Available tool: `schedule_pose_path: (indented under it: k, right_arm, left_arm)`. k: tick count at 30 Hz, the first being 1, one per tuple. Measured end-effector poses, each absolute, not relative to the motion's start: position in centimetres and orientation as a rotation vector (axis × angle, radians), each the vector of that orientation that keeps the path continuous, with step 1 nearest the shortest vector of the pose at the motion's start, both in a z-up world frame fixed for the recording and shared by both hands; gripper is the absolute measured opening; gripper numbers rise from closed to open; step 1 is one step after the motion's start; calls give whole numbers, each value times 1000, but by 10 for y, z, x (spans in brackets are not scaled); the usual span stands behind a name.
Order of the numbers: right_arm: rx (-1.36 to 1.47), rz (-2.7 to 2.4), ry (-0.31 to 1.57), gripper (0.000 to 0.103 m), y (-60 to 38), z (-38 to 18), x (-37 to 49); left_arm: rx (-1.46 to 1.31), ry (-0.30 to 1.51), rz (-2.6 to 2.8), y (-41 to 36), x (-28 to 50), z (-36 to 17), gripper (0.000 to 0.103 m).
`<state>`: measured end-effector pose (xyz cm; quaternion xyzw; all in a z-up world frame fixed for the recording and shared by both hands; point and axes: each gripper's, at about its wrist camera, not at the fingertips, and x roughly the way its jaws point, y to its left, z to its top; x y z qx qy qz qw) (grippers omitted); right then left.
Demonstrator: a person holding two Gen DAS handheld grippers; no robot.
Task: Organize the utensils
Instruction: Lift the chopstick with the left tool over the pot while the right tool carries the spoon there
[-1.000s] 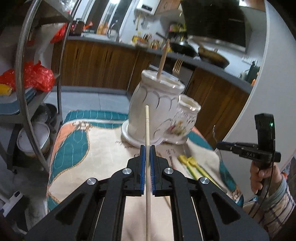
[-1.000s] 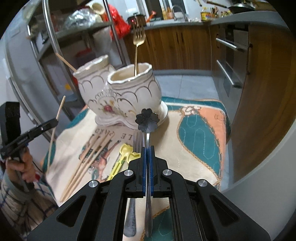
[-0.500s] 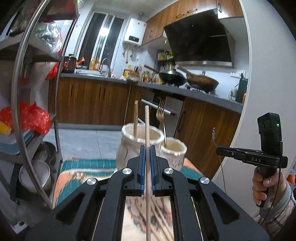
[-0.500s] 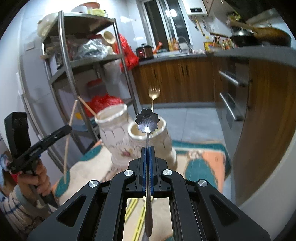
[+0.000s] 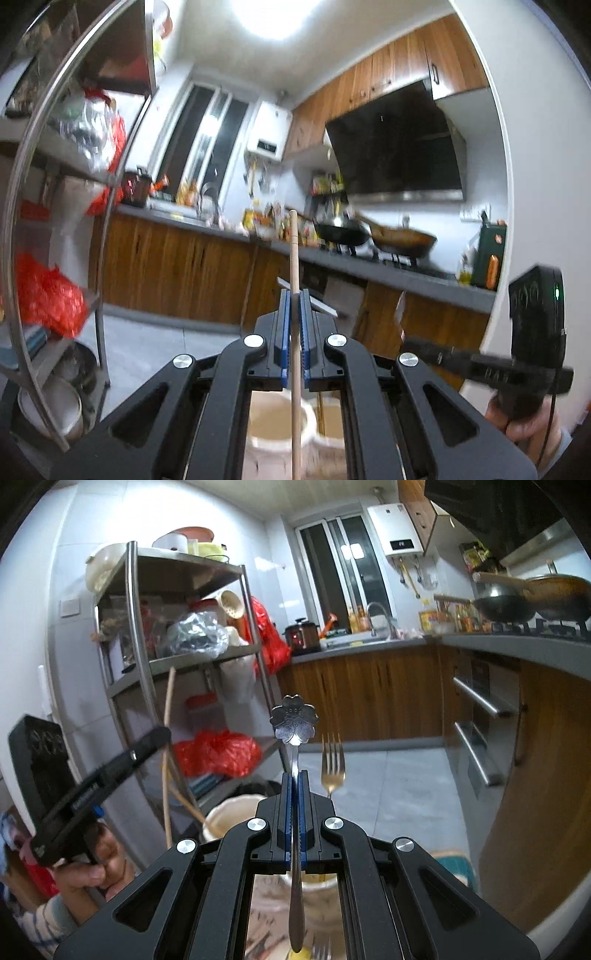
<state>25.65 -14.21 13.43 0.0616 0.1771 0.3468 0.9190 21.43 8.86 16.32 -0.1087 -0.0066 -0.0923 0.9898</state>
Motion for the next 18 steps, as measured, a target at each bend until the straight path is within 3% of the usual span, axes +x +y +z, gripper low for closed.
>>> schedule_pose_path:
  k: [7,18]
  right_arm:
    - [144,691,349,4,-129,130,282]
    - [135,644,302,4,-120,123,298]
  left_arm:
    - [-152,-132,-112,67,234,170,5]
    - [-49,-123,-23,41,252,143,5]
